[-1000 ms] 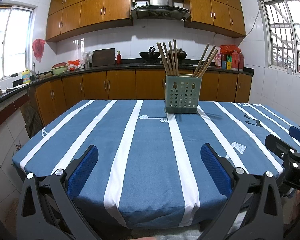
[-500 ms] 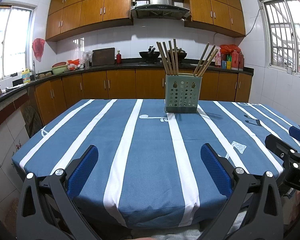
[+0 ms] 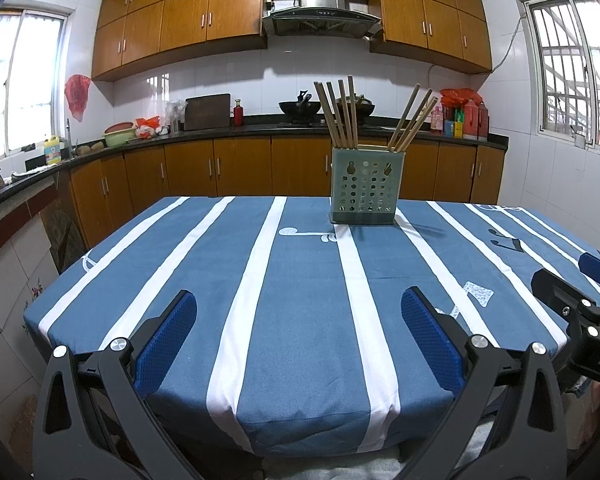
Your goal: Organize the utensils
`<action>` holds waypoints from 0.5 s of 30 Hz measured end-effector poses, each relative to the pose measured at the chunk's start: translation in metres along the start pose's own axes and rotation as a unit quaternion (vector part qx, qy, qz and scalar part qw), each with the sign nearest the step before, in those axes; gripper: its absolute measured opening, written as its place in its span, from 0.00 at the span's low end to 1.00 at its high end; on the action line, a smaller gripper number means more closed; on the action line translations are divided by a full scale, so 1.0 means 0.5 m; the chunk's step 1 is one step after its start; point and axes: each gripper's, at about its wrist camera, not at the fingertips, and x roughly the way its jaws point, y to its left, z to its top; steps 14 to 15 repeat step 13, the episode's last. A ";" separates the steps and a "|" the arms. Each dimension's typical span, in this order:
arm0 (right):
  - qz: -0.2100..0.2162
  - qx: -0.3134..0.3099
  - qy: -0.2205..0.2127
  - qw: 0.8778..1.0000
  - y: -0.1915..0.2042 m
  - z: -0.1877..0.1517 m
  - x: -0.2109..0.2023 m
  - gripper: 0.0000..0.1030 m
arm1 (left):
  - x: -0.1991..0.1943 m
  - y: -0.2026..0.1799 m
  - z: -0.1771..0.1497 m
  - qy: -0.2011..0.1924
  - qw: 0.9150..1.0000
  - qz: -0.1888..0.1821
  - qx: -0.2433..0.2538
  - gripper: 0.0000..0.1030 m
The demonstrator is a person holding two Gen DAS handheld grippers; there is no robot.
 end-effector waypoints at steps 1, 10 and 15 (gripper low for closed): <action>0.000 0.000 0.000 1.000 0.001 -0.001 0.000 0.96 | 0.001 0.001 0.001 0.000 1.000 0.000 0.000 0.98; 0.000 0.000 0.000 1.000 0.002 -0.001 -0.001 0.96 | 0.003 0.001 -0.003 0.002 1.000 -0.001 0.000 0.98; 0.000 0.000 0.000 1.000 0.000 0.001 0.000 0.96 | 0.003 0.001 -0.003 0.002 1.000 -0.001 0.000 0.98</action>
